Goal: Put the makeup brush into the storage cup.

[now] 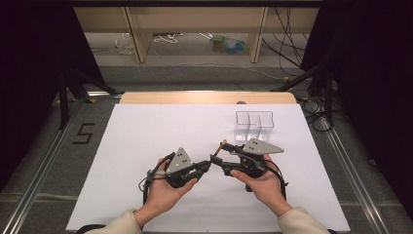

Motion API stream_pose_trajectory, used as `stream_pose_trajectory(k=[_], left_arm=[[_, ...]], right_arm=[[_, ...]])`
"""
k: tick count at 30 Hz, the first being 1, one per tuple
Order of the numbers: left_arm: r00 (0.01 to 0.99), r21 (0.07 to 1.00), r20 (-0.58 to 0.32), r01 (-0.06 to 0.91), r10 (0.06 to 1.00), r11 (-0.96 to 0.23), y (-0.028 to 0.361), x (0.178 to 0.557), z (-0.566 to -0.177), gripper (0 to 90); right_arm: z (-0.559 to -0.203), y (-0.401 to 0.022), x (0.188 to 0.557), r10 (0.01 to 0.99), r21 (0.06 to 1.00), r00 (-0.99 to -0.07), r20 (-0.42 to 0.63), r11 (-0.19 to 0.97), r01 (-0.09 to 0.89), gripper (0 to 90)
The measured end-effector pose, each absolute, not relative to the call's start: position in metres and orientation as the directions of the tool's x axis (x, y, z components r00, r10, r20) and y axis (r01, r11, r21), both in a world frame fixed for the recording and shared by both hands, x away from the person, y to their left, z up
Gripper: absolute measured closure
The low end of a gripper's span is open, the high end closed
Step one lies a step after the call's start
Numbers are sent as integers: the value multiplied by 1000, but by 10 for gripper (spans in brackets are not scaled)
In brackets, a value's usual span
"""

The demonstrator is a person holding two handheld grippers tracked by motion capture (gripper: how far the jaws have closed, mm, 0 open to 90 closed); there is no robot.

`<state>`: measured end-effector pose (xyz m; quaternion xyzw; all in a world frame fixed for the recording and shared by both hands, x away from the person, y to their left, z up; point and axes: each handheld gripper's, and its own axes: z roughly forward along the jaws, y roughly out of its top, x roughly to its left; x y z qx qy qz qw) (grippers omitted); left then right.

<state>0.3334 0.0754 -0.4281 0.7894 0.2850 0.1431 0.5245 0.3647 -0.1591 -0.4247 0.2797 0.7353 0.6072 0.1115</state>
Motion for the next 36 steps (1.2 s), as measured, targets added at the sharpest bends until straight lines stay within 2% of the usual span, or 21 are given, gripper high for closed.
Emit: stream_pose_trajectory(k=[6,25,26,29,31,35,36], left_arm=[[800,913,-60,285,597,-292,73,334,-428,838],[800,916,-52,276,597,-290,68,334,-429,838],[795,921,-45,267,605,-283,69,333,-429,900],[799,922,-54,271,599,-278,69,335,-429,900],[794,920,-52,274,606,-279,69,334,-430,900],[798,925,-41,257,601,-279,72,334,-427,900],[794,929,-63,269,605,-256,71,333,-427,900]], right_arm=[[-426,-156,366,537,959,-819,202,62,277,503],[-427,-157,365,495,949,-833,248,51,312,754],[-427,-157,365,489,946,-833,257,47,320,770],[-428,-156,364,481,948,-835,269,24,319,837],[-427,-156,364,483,945,-830,279,17,327,843],[-418,-156,361,484,955,-844,232,53,293,844],[-416,-157,361,488,954,-841,234,51,295,844]])
